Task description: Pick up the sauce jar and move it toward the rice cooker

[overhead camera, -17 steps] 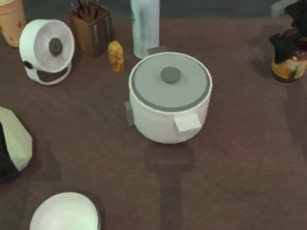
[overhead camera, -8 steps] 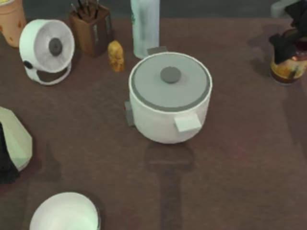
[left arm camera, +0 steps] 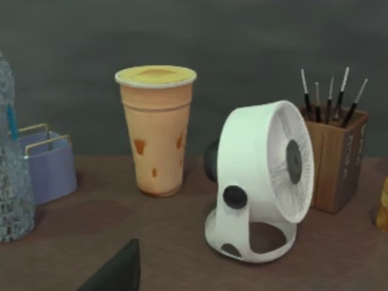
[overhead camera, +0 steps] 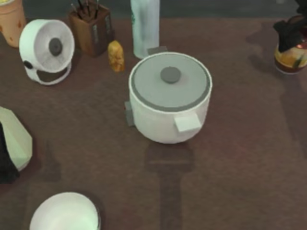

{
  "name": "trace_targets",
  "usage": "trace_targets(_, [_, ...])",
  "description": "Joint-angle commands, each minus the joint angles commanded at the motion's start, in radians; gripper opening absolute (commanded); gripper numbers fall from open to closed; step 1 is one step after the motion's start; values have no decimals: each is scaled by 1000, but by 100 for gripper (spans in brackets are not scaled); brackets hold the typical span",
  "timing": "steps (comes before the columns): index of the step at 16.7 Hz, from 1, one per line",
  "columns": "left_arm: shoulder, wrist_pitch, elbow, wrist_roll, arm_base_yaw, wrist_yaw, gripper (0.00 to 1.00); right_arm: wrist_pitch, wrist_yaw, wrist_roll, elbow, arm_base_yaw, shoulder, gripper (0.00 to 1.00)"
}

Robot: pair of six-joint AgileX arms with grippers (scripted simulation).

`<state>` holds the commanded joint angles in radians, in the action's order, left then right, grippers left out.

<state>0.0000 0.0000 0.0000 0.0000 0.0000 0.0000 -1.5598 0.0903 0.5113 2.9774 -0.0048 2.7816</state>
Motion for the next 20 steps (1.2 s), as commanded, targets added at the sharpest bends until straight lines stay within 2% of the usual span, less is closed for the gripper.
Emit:
trace_targets(8, [0, 0, 0, 0, 0, 0, 100, 175, 4, -4, -692, 4, -451, 0])
trace_targets(11, [0, 0, 0, 0, 0, 0, 100, 229, 6, -2, -877, 7, -590, 0])
trace_targets(14, [0, 0, 0, 0, 0, 0, 100, 260, 7, -1, -966, 8, -670, 0])
trace_targets(20, [0, 0, 0, 0, 0, 0, 100, 262, 7, -5, -974, 4, -676, 0])
